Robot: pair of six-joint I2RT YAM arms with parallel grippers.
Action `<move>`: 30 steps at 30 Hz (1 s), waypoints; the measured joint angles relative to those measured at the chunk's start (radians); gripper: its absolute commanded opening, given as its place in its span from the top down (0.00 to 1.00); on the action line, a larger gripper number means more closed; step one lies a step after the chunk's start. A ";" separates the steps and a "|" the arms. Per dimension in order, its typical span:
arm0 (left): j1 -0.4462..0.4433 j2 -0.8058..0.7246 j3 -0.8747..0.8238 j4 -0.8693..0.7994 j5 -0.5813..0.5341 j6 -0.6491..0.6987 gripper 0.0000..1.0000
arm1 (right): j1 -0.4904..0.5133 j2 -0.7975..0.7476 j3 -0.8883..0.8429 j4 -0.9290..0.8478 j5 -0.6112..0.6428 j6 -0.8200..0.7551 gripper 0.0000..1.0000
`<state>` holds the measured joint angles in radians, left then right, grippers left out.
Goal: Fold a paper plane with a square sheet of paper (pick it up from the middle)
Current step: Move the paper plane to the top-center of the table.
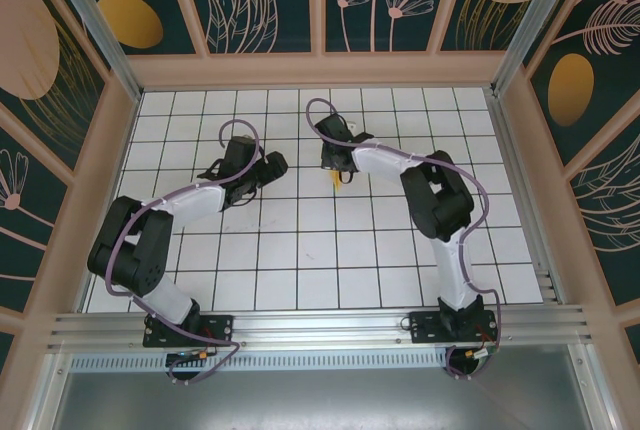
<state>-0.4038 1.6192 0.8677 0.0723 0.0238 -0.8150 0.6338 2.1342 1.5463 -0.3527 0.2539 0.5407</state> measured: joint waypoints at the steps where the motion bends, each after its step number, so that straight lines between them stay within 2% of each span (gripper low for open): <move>1: 0.000 -0.001 0.000 -0.002 -0.004 0.000 0.14 | 0.000 0.007 0.008 -0.005 0.002 0.000 0.89; 6: 0.000 -0.001 0.000 -0.005 -0.010 0.003 0.13 | -0.005 0.036 0.043 -0.019 0.003 0.000 0.82; 12: 0.000 -0.001 0.000 -0.006 -0.011 0.003 0.12 | -0.008 0.071 0.079 -0.031 0.000 0.000 0.82; 15: 0.000 -0.001 0.000 -0.006 -0.011 0.004 0.11 | -0.008 0.086 0.092 -0.046 0.001 0.000 0.84; 20: 0.000 -0.001 0.000 -0.008 -0.016 0.008 0.08 | -0.008 0.103 0.107 -0.054 0.007 0.002 0.95; 26: 0.000 -0.011 0.000 -0.028 -0.042 0.022 0.01 | -0.008 0.119 0.133 -0.066 0.018 -0.002 0.95; 30: 0.000 -0.033 0.000 -0.035 -0.068 0.027 0.01 | -0.008 0.143 0.169 -0.070 0.028 -0.009 0.94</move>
<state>-0.4038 1.5860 0.8673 0.0368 -0.0444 -0.7883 0.6262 2.2776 1.7153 -0.4225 0.2817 0.5320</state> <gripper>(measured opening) 0.985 0.053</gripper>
